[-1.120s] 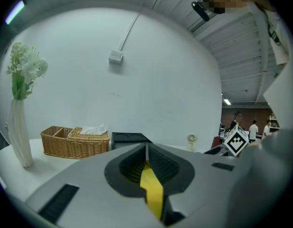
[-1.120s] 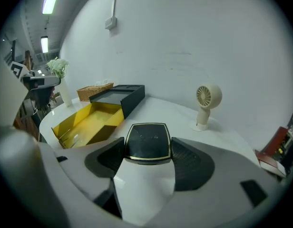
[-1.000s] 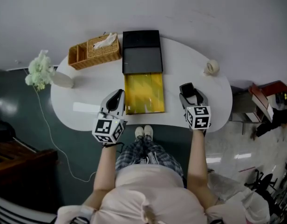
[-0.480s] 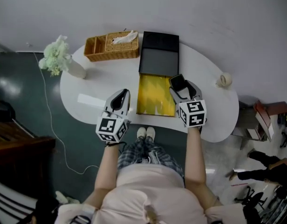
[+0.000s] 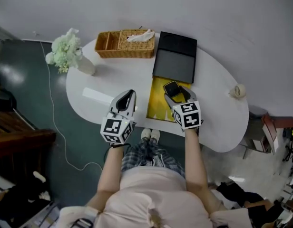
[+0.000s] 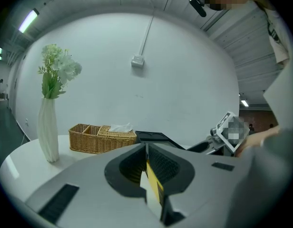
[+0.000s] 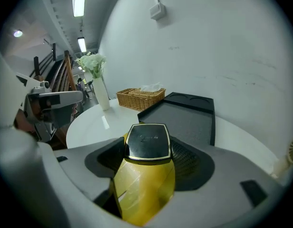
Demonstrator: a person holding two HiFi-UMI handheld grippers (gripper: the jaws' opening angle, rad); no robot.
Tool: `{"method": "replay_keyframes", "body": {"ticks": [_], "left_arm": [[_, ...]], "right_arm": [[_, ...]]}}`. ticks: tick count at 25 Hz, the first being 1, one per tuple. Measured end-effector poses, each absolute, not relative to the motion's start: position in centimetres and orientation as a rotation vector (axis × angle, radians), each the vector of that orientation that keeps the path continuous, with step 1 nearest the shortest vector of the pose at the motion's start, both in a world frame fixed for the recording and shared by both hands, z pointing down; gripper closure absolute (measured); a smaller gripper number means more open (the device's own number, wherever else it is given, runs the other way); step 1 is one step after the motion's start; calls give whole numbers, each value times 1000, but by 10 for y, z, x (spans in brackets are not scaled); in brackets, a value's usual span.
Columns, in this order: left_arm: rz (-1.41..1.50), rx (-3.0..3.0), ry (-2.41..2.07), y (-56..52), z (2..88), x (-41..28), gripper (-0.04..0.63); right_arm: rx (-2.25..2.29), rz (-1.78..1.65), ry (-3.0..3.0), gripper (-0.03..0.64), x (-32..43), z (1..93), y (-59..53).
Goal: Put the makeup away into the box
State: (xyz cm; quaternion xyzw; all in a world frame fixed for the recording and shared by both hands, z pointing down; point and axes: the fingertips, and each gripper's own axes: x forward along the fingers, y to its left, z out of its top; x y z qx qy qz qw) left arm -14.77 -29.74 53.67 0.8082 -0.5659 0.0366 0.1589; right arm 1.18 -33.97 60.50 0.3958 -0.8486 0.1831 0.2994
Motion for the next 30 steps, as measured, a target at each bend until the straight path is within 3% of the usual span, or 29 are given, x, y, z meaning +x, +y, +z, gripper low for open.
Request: {"method": "replay_keyframes", "body": {"ticks": [19,22,24,30], "left_arm": [[127,2273,-1607,-329,556,-158,557],[126,2277,-1605,-330,555,-158,557],[124,2280,-1606,-330,554,-158,557],[123,2287,-1608,-329,550,-156,557]], "right_arm": [[909,652,-1963,290,-4,679,-348],[910,695,-1995,167,-8,668,-345],[916,699,-2008,119,-8,661,-340],[925,683,-2031,106,-5,651,-337]]}}
